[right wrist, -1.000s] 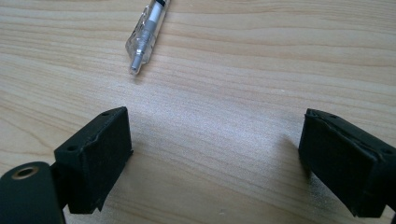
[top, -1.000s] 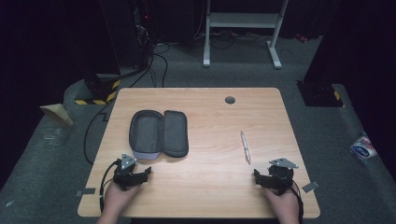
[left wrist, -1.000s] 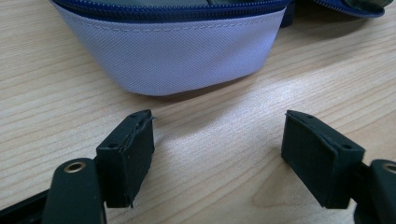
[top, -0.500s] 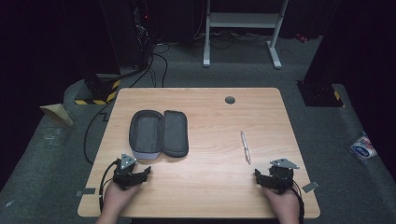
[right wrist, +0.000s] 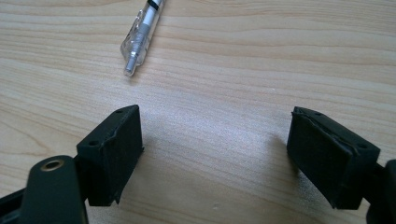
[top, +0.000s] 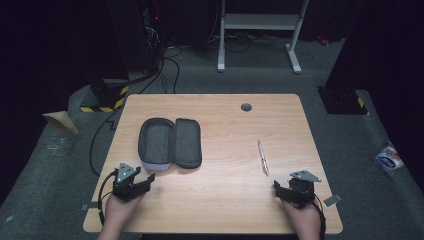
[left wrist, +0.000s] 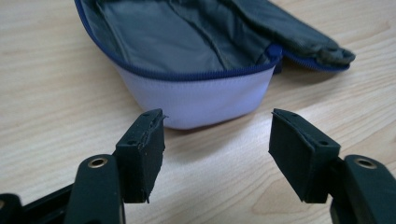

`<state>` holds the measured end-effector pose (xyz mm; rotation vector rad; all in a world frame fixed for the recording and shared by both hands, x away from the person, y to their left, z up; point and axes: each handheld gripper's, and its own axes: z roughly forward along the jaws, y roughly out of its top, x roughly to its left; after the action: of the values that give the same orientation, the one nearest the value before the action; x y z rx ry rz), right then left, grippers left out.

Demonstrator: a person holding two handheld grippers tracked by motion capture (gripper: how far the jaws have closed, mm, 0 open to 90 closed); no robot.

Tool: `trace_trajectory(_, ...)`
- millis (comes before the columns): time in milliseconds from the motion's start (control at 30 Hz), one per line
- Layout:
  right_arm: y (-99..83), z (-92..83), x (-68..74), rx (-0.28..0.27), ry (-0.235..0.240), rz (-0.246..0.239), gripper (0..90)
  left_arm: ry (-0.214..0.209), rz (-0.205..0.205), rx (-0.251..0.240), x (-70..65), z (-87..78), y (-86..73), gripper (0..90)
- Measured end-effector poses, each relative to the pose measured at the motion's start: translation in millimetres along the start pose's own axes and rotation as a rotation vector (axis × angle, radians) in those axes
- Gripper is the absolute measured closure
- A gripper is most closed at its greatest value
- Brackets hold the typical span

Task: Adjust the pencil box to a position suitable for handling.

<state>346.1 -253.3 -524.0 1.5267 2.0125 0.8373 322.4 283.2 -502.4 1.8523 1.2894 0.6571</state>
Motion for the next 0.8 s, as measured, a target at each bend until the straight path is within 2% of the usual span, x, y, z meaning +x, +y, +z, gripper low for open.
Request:
trace_trajectory(233,-0.5,-0.6,0.4,-0.005,0.001,-0.004,19.7,0.022,0.012,-0.021,-3.4,-6.5,7.3,40.1)
trace_trajectory(333,-0.7,-0.7,0.5,-0.006,0.002,-0.005,20.5,0.046,0.013,-0.048,-0.5,-10.7,11.7,41.1)
trace_trajectory(433,-1.0,-1.2,0.7,-0.007,0.004,-0.007,21.3,0.068,-0.029,-0.079,6.3,-13.4,20.4,42.0)
trace_trajectory(467,-1.0,-1.2,0.7,-0.008,0.005,-0.007,21.3,0.08,-0.054,-0.086,11.7,-13.5,28.3,44.0)
trace_trajectory(500,-1.0,-1.2,0.7,-0.008,0.005,-0.007,21.6,0.08,-0.054,-0.086,11.7,-13.5,28.3,45.4)
trace_trajectory(567,-1.0,-1.2,0.7,-0.008,0.006,-0.009,21.7,0.092,-0.073,-0.07,16.5,-10.3,35.2,48.6)
trace_trajectory(633,-1.0,-1.2,0.7,-0.009,0.007,-0.01,22.1,0.117,-0.072,-0.041,23.3,-3.0,43.0,53.1)
trace_trajectory(700,-1.0,-1.1,0.8,-0.009,0.01,-0.012,22.1,0.126,-0.085,-0.038,24.7,0.4,43.8,55.2)
trace_trajectory(800,-0.9,-1.0,0.5,-0.009,0.013,-0.016,22.2,0.158,-0.106,-0.033,27.4,13.8,41.7,58.6)
